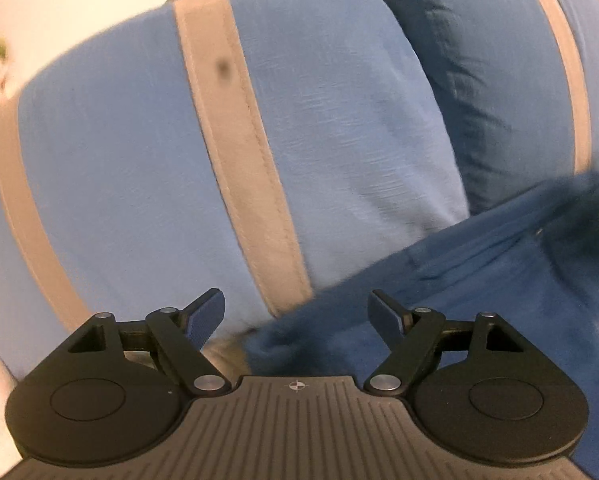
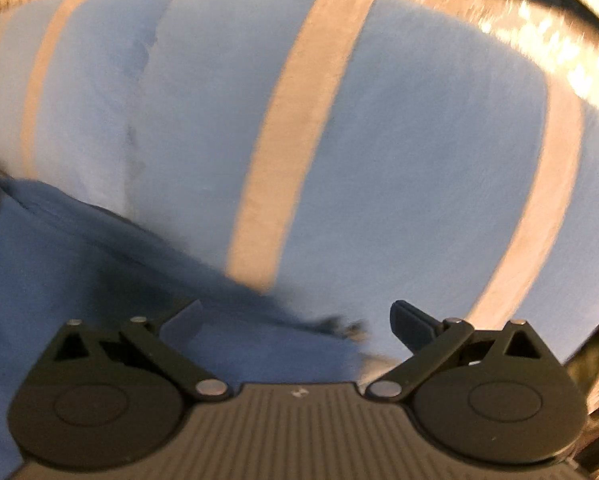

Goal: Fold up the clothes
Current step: 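Lower the held jacket onto the bed and open both grippers, then press the folded jacket flat with both open grippers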

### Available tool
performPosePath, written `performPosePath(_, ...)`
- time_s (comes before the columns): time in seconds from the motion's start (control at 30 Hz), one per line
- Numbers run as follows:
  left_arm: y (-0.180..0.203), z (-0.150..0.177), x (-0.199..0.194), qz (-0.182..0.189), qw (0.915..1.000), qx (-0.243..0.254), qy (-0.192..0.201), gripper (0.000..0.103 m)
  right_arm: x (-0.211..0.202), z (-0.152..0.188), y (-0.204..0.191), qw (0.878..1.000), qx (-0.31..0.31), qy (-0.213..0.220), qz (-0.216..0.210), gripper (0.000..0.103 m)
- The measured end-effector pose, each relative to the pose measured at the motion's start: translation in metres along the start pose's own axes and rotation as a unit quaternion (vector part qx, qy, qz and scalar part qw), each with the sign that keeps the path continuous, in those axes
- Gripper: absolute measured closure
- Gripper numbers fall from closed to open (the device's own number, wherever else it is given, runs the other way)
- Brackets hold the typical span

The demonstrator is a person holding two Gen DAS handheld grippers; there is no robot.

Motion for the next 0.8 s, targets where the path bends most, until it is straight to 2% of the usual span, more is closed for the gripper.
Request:
performPosePath(0.1,0.018,0.001,0.003,0.024,0.9993,-0.021,-0.019,0.024,0.004,0.005,-0.019,0.999,0.032,-0.008,-0.026,0.0)
performPosePath(0.3,0.054,0.003,0.009,0.072,0.9938,-0.062,-0.058,0.024,0.033,0.026,-0.058,0.996,0.066,-0.014,-0.053,0.0)
performPosePath(0.43,0.064,0.015,0.035,0.065,0.9911,-0.09,-0.073,0.024,0.061,0.029,-0.073,0.995,0.079,-0.009,-0.058,0.0)
performPosePath(0.53,0.064,0.023,0.048,0.063,0.9889,-0.121,-0.059,0.021,0.074,0.033,-0.079,0.994,0.096,0.008,-0.049,0.0)
performPosePath(0.7,0.057,0.038,0.06,0.065,0.9817,-0.178,-0.019,0.001,0.099,0.04,-0.08,0.99,0.132,0.038,-0.015,0.0)
performPosePath(0.8,0.056,0.042,0.057,0.064,0.9817,-0.179,-0.015,0.0,0.114,0.051,-0.084,0.99,0.141,0.029,0.005,0.0)
Point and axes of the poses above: each gripper's, at about its wrist camera, not at the fingertips, and x roughly the way its jaws point, y to its right, z to its underside, the point moved 7 cm from there along x, roughly the way its jaws point, and after that the axes turned 6 degrees about y, right-handed, at the moved point
